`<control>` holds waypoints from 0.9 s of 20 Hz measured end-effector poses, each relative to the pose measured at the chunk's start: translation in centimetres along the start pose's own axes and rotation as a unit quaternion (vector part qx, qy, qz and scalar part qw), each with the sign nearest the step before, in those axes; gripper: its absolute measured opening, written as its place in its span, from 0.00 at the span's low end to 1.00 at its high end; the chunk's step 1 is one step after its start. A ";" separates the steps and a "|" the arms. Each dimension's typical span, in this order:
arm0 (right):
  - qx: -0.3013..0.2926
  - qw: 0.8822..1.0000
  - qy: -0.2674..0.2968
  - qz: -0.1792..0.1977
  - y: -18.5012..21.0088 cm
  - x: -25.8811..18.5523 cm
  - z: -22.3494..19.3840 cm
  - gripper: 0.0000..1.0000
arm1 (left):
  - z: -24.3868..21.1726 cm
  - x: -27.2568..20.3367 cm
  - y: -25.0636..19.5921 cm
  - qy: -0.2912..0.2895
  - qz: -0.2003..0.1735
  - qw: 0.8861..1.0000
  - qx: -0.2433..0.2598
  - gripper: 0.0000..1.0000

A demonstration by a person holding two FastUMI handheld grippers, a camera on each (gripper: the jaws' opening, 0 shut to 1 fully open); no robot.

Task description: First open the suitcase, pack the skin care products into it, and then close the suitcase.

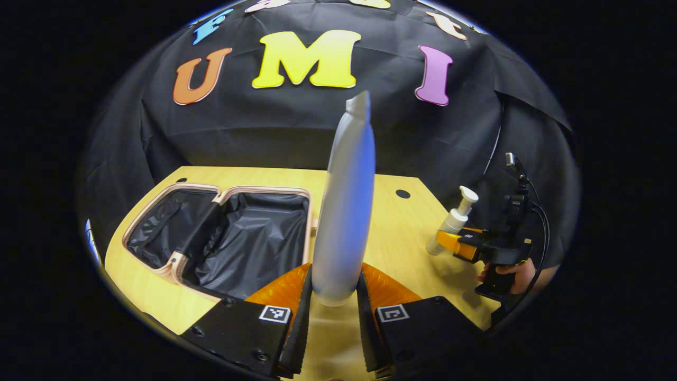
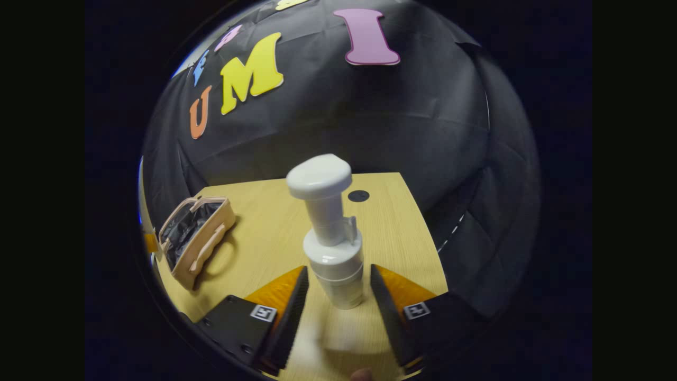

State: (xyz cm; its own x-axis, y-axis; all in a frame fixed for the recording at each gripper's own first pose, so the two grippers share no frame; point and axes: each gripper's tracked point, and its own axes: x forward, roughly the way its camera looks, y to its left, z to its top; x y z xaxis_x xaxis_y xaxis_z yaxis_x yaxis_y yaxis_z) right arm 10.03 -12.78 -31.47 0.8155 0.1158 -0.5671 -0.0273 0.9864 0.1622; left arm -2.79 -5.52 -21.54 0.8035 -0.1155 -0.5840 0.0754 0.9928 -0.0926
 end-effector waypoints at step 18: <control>0.027 0.998 0.008 0.052 6.9 -11.4 4.2 0.48 | -1.8 5.5 14.9 0.202 -0.107 0.972 -0.059 0.44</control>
State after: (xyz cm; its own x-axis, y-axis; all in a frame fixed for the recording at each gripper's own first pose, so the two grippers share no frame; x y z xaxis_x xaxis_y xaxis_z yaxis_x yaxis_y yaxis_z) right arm 2.94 -7.76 -20.50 0.8002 0.2201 -0.5579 -0.0803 0.9612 0.2641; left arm 1.69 8.55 -27.58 0.4775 -0.3451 -0.8080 0.1273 0.9371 -0.3250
